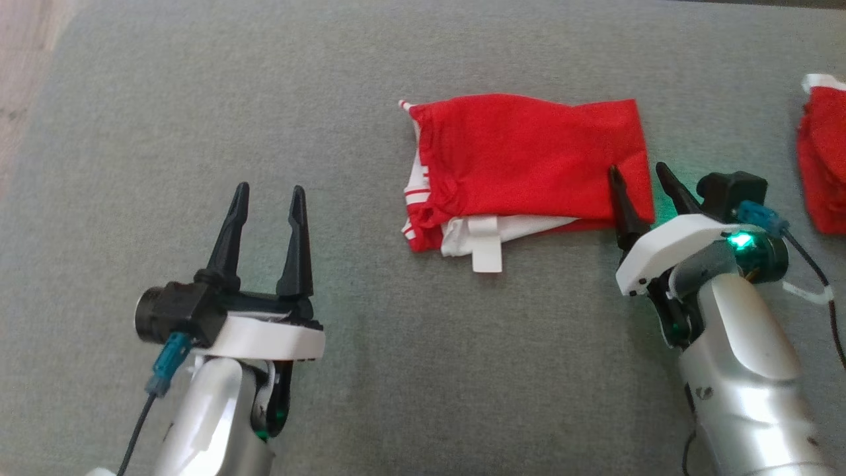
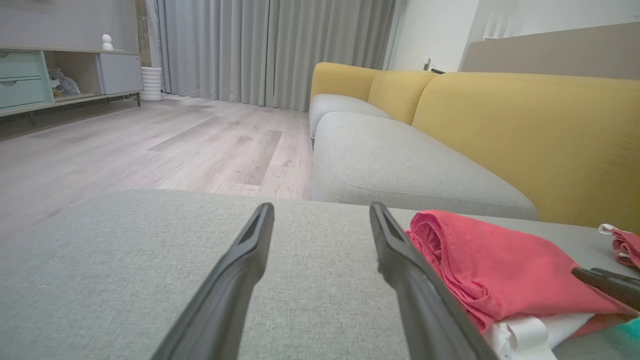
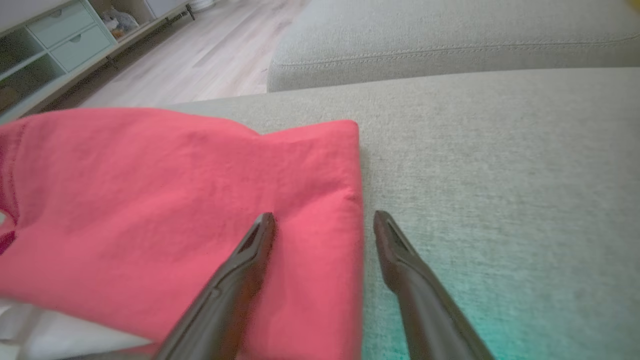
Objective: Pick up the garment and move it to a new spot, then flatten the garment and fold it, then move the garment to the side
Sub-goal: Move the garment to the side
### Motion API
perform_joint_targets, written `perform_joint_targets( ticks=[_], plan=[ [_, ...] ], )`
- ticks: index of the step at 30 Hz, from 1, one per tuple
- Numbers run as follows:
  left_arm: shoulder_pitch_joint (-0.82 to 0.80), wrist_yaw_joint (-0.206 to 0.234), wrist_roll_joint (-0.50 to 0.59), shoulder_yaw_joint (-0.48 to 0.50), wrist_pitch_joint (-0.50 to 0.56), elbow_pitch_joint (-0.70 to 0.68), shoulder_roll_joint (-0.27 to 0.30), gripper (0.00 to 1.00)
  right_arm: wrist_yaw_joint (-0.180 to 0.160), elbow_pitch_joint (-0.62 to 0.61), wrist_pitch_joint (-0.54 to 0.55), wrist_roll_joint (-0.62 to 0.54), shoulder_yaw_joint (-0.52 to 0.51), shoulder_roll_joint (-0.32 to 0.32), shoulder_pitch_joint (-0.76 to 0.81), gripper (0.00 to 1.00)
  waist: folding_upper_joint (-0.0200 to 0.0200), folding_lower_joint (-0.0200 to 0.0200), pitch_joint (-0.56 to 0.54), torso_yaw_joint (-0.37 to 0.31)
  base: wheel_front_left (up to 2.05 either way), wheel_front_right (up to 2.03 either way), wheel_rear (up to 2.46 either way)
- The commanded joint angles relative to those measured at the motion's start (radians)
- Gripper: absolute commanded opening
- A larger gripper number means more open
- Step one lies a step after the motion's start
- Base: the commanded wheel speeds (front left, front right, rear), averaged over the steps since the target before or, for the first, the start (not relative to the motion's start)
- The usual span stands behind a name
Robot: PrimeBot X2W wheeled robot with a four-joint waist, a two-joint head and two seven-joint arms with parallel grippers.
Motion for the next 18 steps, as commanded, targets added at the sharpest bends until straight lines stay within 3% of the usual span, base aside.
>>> perform_joint_targets(
  ticks=[1, 8, 9, 10, 11, 18],
  plan=[
    [-0.036, 0.005, -0.005, 0.021, -0.005, -0.029, 0.008, 1.0, -0.001, 0.001, 0.003, -0.017, 0.013, 0.006, -0.047, 1.0, 0.0, -0.0002, 0.014, 0.017, 0.0, 0.0, 0.0],
    [-0.038, 0.009, -0.007, 0.009, -0.005, -0.028, 0.008, 1.0, -0.001, 0.174, 0.025, -0.084, 0.007, 0.006, -0.114, 1.0, 0.0, -0.0002, 0.025, 0.042, 0.0, 0.0, 0.0],
    [-0.038, 0.009, -0.006, 0.008, -0.005, -0.028, 0.008, 1.0, -0.001, 0.194, 0.028, -0.085, 0.016, 0.006, -0.12, 0.8, 0.0, -0.0002, 0.024, 0.043, 0.0, 0.0, 0.0],
    [-0.038, 0.01, -0.005, 0.009, -0.005, -0.027, 0.008, 1.0, -0.001, 0.211, 0.028, -0.082, 0.026, 0.006, -0.127, 0.16, 0.0, -0.0002, 0.022, 0.043, 0.0, 0.0, 0.0],
    [-0.037, 0.011, -0.004, 0.009, -0.005, -0.026, 0.008, 1.0, -0.001, 0.223, 0.023, -0.081, 0.037, 0.006, -0.133, 0.0, 0.0, -0.0002, 0.018, 0.041, 0.0, 0.0, 0.0],
    [-0.022, 0.01, 0.016, 0.018, -0.005, -0.025, 0.008, 1.0, -0.001, 0.248, -0.057, -0.154, 0.122, 0.006, -0.149, 0.0, 0.0, -0.0002, -0.035, -0.009, 0.0, 0.0, 0.0]
  ],
)
